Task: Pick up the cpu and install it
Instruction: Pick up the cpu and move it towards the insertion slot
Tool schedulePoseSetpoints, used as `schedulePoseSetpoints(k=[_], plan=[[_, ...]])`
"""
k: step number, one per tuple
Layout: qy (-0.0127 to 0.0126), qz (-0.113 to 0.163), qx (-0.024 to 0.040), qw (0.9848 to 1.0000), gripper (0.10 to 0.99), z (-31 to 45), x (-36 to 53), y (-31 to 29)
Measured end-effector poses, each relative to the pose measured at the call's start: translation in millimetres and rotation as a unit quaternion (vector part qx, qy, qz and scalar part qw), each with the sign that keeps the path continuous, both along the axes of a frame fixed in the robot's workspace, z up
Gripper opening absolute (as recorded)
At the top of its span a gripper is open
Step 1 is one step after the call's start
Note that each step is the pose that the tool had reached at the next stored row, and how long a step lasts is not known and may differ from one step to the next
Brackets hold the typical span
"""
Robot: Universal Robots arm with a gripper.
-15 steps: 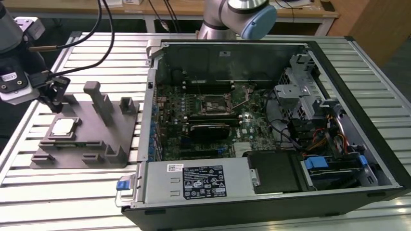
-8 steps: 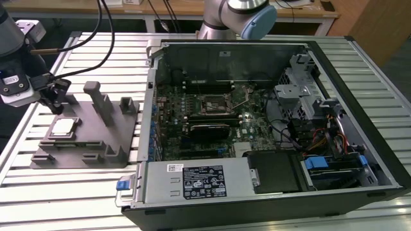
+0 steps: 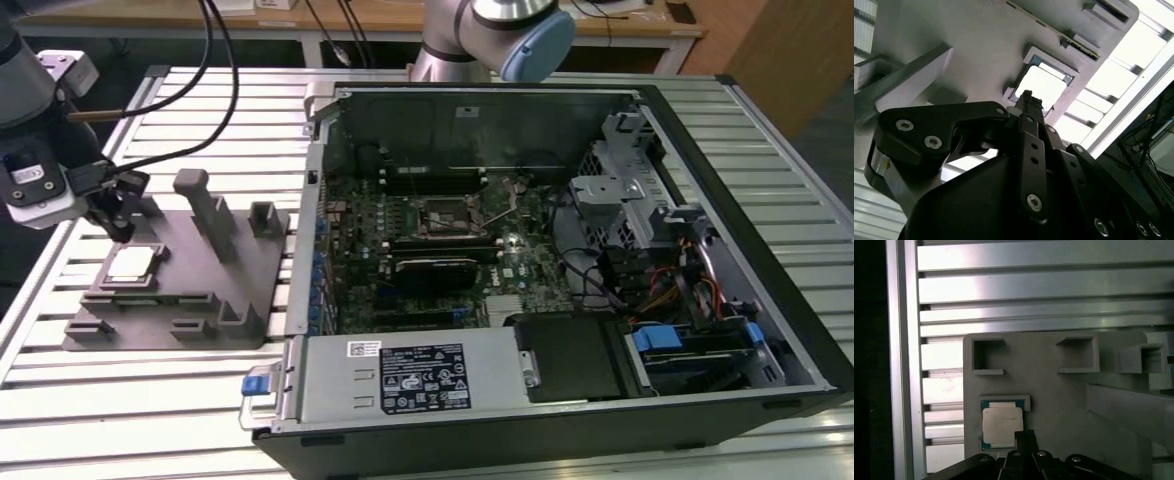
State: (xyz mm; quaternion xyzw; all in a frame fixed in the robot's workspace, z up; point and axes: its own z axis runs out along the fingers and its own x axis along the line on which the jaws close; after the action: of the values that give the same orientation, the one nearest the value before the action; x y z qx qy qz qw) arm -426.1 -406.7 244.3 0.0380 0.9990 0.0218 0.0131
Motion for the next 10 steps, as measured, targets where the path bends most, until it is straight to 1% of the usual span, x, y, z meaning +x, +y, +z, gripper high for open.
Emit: schedulePoseSetpoints(k=[10], plan=[[0.0, 0.0, 0.0, 1.0, 0.106, -11.7, -3.0, 0.0]])
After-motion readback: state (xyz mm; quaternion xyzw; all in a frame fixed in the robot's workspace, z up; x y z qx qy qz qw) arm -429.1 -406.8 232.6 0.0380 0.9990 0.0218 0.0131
